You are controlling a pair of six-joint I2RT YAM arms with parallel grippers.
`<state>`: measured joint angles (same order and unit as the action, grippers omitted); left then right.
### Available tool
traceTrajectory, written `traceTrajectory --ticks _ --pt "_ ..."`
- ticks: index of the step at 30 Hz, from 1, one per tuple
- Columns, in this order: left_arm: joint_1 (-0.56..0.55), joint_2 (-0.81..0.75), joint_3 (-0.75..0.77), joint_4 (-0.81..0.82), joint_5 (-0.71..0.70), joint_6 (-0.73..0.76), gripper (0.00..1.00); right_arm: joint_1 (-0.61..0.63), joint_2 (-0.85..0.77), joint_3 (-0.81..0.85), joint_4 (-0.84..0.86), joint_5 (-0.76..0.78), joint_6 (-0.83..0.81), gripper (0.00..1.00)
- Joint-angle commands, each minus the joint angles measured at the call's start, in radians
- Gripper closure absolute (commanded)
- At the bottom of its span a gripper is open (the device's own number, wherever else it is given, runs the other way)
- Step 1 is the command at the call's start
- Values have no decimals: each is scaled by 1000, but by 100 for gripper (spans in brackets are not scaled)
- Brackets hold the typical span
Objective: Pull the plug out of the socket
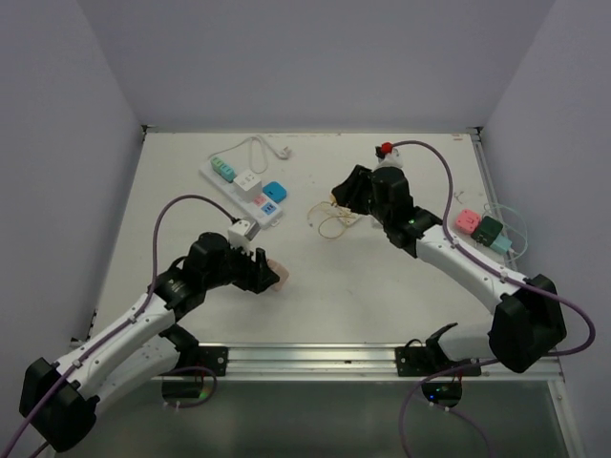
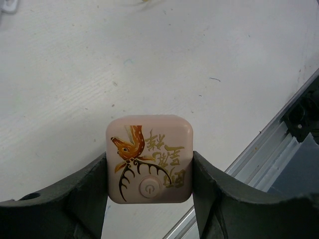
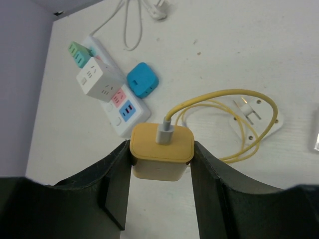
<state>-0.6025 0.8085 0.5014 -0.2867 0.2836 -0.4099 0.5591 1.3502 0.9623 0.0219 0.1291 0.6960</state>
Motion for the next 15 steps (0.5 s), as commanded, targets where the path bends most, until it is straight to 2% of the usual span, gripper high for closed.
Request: traceTrajectory --ticks 1,7,15 --pt "-3 -45 58 -12 -109 -15 100 -21 -68 76 -187 104 -133 100" --pt "-3 -109 98 -68 -264 5 100 -109 -199 72 -368 213 -226 100" --pt "-2 -172 85 -65 -428 3 100 -255 -290 154 -485 196 -297 100"
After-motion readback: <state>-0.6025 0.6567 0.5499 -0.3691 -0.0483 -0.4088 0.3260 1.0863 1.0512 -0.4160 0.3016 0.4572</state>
